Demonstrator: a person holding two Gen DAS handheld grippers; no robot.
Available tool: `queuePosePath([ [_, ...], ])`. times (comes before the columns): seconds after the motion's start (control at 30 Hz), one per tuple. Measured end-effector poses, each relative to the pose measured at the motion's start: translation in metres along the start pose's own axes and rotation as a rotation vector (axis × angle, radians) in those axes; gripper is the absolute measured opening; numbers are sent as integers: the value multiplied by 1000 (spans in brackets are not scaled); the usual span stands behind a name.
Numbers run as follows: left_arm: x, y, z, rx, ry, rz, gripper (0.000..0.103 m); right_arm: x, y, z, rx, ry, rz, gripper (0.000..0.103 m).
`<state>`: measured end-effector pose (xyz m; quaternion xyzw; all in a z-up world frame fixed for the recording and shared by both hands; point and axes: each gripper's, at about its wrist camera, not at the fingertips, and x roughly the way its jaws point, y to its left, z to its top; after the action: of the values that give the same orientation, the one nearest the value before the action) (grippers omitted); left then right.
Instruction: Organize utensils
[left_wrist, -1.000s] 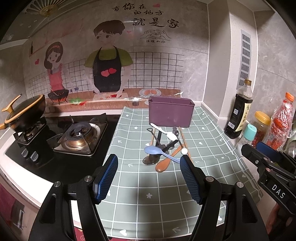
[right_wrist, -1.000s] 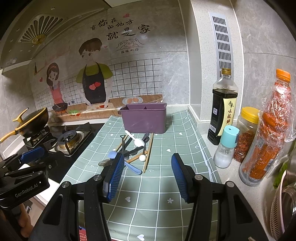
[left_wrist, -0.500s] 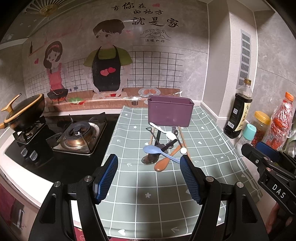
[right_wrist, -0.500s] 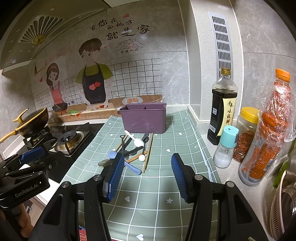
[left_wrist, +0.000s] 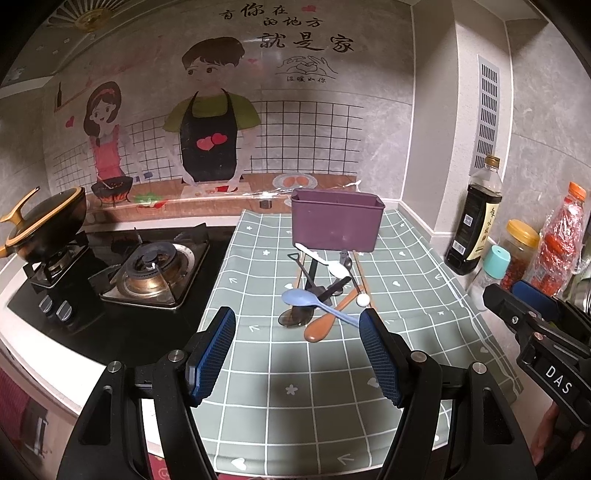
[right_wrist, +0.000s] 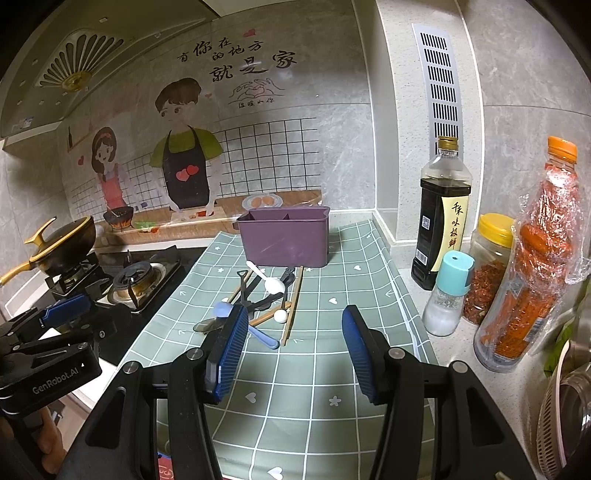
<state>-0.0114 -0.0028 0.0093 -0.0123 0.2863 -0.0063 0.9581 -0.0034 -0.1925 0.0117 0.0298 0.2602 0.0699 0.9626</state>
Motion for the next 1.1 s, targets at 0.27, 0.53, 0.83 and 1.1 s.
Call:
queuePosePath([
  [0.27, 6, -1, 2, -11, -1, -12, 70, 1, -2, 0, 2, 2, -3, 51],
  [0.53, 30, 21, 14, -7, -10, -39, 70, 29, -10, 8, -38, 21, 41, 51],
  [0.83, 95, 65, 29, 55, 89, 8, 71, 128, 24, 25, -202, 194, 245, 51],
  [1.1, 131, 118, 44, 40, 96, -28, 71, 230, 96, 17, -363, 367, 340, 50],
])
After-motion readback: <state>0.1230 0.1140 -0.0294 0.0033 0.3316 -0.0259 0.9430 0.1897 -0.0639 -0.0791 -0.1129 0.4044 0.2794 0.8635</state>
